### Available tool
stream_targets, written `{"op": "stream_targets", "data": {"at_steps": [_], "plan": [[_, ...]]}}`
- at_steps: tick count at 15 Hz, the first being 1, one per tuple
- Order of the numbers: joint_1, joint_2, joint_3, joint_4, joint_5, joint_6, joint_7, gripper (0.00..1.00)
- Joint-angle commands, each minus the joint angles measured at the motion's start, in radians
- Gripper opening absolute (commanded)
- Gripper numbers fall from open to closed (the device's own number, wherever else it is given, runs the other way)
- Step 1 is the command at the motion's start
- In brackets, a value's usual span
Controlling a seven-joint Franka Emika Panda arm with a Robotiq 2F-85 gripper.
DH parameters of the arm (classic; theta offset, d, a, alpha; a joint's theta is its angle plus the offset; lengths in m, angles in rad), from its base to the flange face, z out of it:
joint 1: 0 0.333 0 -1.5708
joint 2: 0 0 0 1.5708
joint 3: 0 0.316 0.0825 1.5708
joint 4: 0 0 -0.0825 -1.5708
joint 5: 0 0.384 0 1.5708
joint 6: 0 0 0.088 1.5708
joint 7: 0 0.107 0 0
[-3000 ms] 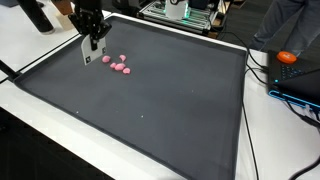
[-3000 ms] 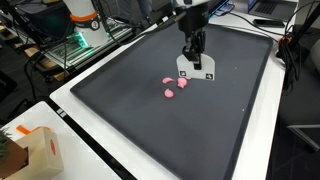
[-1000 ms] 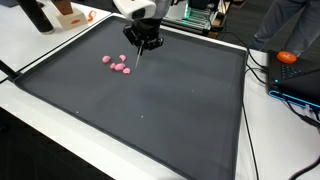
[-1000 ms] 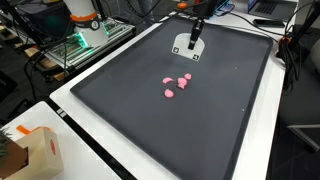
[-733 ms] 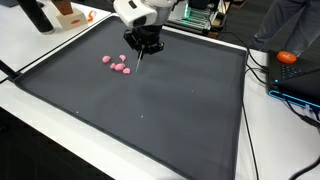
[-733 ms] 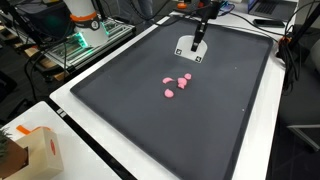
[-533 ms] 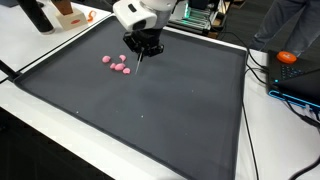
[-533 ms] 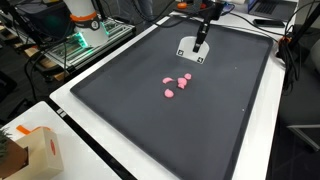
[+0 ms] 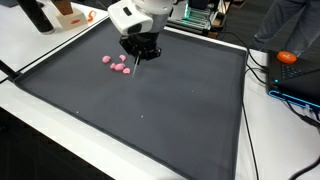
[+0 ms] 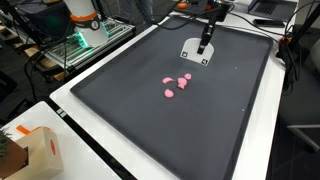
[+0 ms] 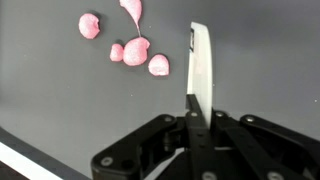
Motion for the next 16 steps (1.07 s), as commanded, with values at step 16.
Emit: {"op": "stream_targets", "data": {"at_steps": [16], "plan": [[-0.141, 0.031, -0.005, 0.183, 0.256, -0.109, -0.163, 0.01]]}}
